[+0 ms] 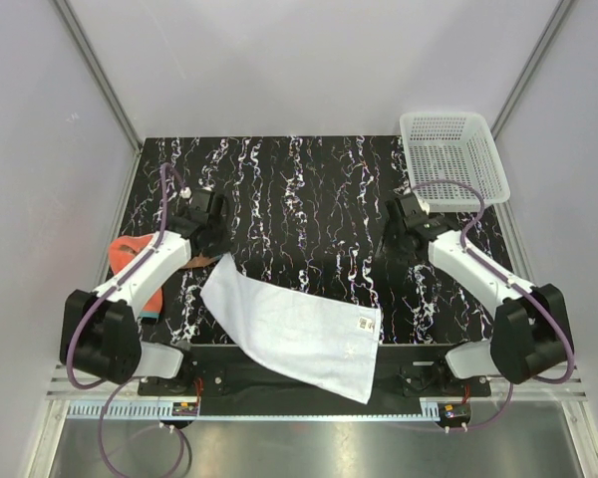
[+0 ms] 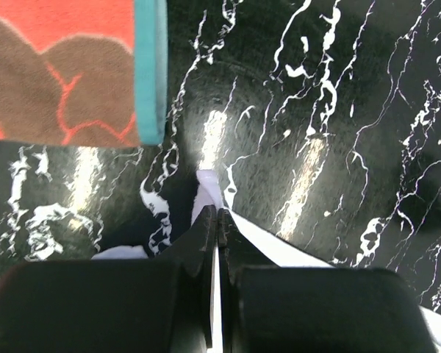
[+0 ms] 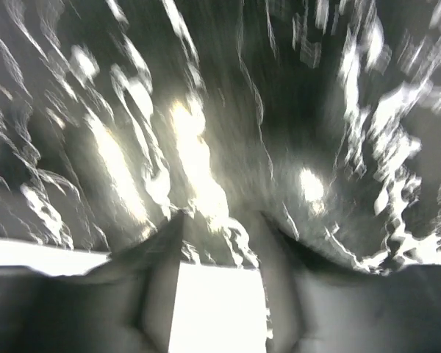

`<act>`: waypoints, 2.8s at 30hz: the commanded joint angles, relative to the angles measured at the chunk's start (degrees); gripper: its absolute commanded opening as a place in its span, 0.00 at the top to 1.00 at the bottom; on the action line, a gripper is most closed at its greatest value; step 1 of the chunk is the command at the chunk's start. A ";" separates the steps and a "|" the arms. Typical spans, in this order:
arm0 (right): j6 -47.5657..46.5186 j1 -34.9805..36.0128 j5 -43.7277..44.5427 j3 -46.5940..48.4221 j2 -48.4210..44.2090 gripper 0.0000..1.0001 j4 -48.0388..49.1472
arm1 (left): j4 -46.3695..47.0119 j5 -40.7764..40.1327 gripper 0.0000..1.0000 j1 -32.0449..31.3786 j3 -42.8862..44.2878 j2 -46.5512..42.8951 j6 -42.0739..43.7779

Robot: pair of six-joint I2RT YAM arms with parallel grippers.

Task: Roll the towels
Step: Flatten the towel

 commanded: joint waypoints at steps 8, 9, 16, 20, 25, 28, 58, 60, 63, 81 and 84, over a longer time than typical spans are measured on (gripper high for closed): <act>6.54 1.18 -13.76 -17.15 -6.31 0.44 2.83 | 6.19 1.66 1.00 0.18 -0.05 3.67 -0.90; 7.07 1.36 -14.28 -17.50 -5.96 0.44 3.00 | 6.37 2.01 1.00 0.18 -0.31 3.58 -1.07; 9.88 6.63 -13.94 -18.56 -2.71 0.48 3.27 | 7.78 2.10 1.00 0.18 -3.04 2.44 -1.69; 12.95 9.01 -12.62 -19.70 -1.48 0.50 3.44 | 8.39 2.27 1.00 0.18 -4.00 2.09 -1.78; 13.31 9.54 -11.65 -19.70 -0.07 0.62 3.61 | 8.66 2.54 1.00 0.18 -4.01 2.26 -1.17; 12.79 9.54 -11.21 -19.18 1.60 0.83 3.97 | 8.57 2.45 1.00 0.27 -3.92 2.18 -0.81; -7.60 -12.26 0.39 28.01 34.64 1.00 -7.19 | 11.99 4.74 0.87 1.67 7.68 20.36 0.59; -8.04 -13.83 1.35 30.64 36.14 1.00 -7.81 | 12.96 4.04 0.81 1.94 9.86 22.47 1.12; -8.57 -15.33 2.58 34.16 38.33 1.00 -8.42 | 12.53 4.73 0.61 2.90 14.78 27.64 2.44; -7.52 -16.92 -1.72 42.52 43.96 1.00 -9.03 | 10.94 4.04 0.46 -1.03 4.98 12.65 1.40; -8.31 -16.92 -1.72 46.04 44.14 0.77 -11.85 | 11.38 5.17 0.44 -2.80 -2.76 5.01 -1.32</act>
